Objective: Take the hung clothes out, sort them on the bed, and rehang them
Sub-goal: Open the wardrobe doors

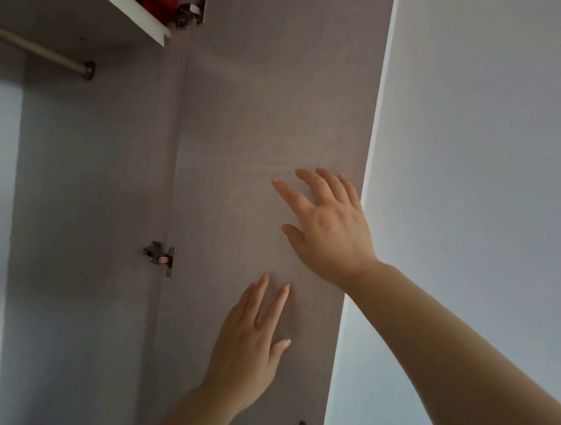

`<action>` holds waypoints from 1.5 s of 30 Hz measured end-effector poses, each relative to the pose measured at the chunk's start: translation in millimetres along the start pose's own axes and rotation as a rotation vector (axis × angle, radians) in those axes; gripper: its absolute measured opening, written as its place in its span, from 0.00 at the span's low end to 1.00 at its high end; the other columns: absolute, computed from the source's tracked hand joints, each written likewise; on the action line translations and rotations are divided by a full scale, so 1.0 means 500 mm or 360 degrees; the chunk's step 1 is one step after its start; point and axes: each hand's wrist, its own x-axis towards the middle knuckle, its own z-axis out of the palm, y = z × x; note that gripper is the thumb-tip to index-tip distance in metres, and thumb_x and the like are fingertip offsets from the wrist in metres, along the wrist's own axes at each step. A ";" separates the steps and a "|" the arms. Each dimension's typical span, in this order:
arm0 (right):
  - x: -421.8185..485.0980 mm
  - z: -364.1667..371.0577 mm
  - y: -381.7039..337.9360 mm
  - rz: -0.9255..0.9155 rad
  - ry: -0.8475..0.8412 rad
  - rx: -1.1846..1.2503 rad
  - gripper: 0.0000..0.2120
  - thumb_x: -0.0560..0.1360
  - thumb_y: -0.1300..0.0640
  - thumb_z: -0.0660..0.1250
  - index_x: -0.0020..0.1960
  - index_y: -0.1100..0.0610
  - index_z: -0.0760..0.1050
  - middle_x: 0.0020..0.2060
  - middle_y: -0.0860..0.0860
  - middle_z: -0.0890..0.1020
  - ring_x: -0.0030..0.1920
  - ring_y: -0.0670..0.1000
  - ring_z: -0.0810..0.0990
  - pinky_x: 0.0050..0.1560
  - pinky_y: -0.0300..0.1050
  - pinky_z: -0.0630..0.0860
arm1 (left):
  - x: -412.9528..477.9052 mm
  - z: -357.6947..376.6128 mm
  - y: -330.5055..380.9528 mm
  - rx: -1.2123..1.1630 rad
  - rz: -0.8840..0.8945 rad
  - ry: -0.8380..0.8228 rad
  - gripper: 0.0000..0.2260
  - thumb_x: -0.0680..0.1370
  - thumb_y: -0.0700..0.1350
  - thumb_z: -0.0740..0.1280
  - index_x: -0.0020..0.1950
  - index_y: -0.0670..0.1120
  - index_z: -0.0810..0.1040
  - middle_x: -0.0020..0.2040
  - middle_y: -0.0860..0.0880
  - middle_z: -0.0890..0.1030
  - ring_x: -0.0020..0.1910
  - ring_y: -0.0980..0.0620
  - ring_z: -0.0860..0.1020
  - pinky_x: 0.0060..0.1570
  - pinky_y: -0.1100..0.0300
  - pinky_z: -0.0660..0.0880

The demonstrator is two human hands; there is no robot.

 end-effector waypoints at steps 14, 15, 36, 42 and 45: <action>-0.008 0.200 0.110 0.0138 0.0092 -0.0223 0.23 0.74 0.50 0.63 0.69 0.52 0.70 0.69 0.57 0.69 0.72 0.61 0.61 0.72 0.57 0.46 | 0.117 0.164 -0.092 0.0158 0.0196 0.0231 0.44 0.61 0.57 0.77 0.73 0.50 0.62 0.71 0.42 0.67 0.67 0.41 0.64 0.63 0.45 0.64; -0.010 0.212 0.118 0.0155 0.0077 -0.0217 0.24 0.74 0.49 0.61 0.69 0.52 0.69 0.70 0.56 0.68 0.72 0.60 0.60 0.72 0.56 0.45 | 0.123 0.175 -0.098 0.0176 0.0204 0.0229 0.44 0.61 0.57 0.77 0.73 0.50 0.62 0.72 0.42 0.66 0.68 0.41 0.64 0.63 0.45 0.64; -0.032 0.335 0.149 0.0138 0.0540 0.0075 0.18 0.73 0.57 0.64 0.62 0.56 0.76 0.65 0.59 0.74 0.69 0.63 0.65 0.70 0.61 0.54 | 0.147 0.207 -0.107 0.0352 0.0081 0.0130 0.32 0.71 0.53 0.65 0.73 0.53 0.59 0.74 0.44 0.59 0.71 0.42 0.61 0.66 0.44 0.65; -0.035 0.340 0.083 -0.0006 0.0564 0.0528 0.19 0.69 0.61 0.65 0.60 0.58 0.77 0.61 0.59 0.76 0.65 0.60 0.68 0.70 0.60 0.57 | 0.116 0.140 -0.128 0.0628 -0.0198 0.0082 0.27 0.72 0.53 0.59 0.70 0.52 0.64 0.71 0.45 0.63 0.68 0.45 0.63 0.65 0.46 0.67; -0.035 0.350 0.023 -0.0057 0.0497 0.0855 0.20 0.68 0.59 0.65 0.60 0.59 0.76 0.60 0.59 0.76 0.63 0.60 0.69 0.67 0.61 0.61 | 0.074 0.084 -0.151 0.0866 -0.0371 0.0022 0.25 0.73 0.55 0.57 0.70 0.52 0.64 0.71 0.46 0.66 0.68 0.46 0.63 0.64 0.47 0.67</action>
